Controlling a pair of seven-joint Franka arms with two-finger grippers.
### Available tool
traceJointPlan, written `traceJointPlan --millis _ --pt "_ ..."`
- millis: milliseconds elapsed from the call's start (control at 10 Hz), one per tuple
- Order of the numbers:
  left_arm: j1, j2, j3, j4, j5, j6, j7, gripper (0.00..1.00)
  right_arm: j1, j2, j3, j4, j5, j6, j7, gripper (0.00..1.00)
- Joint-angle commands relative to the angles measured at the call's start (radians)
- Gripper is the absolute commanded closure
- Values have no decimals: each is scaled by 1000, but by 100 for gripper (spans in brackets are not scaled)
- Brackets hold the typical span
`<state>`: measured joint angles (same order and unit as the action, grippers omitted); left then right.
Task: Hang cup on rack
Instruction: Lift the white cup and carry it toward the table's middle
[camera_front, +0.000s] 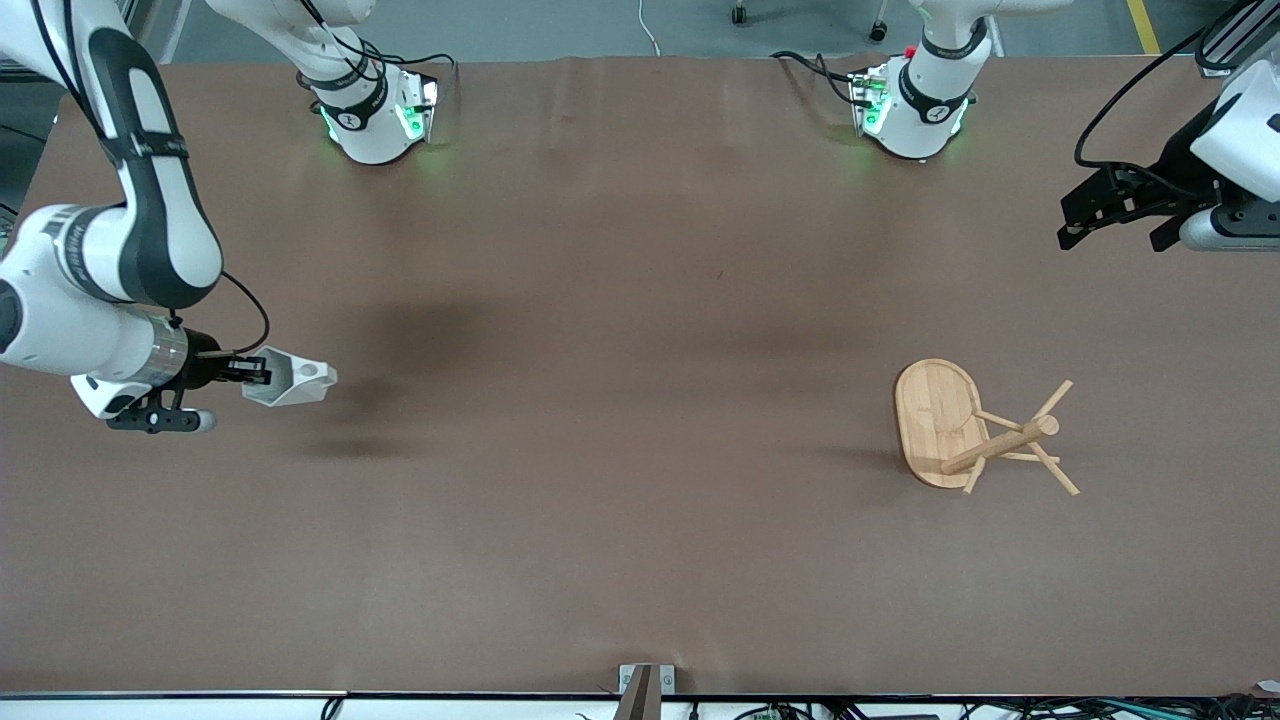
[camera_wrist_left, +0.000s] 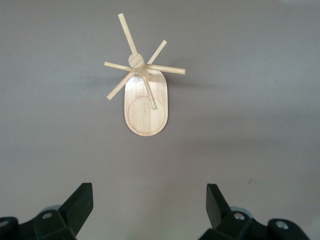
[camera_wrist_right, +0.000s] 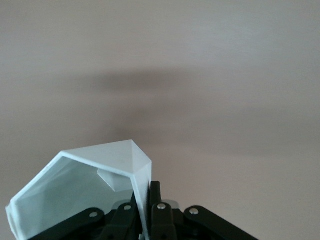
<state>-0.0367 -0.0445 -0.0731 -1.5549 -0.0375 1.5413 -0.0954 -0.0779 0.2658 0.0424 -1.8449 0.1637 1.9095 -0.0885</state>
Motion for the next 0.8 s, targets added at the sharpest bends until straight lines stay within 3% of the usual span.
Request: traceJointPlan --millis 0,500,700 --pt "3 -2 -4 -30 16 -3 20 0 1 6 47 48 238 -129 -11 99" --pt "1 5 -2 -21 18 2 22 0 6 50 241 49 783 -168 -30 99" --pt "0 8 -5 -4 18 0 38 0 9 53 289 46 885 -182 -53 99"
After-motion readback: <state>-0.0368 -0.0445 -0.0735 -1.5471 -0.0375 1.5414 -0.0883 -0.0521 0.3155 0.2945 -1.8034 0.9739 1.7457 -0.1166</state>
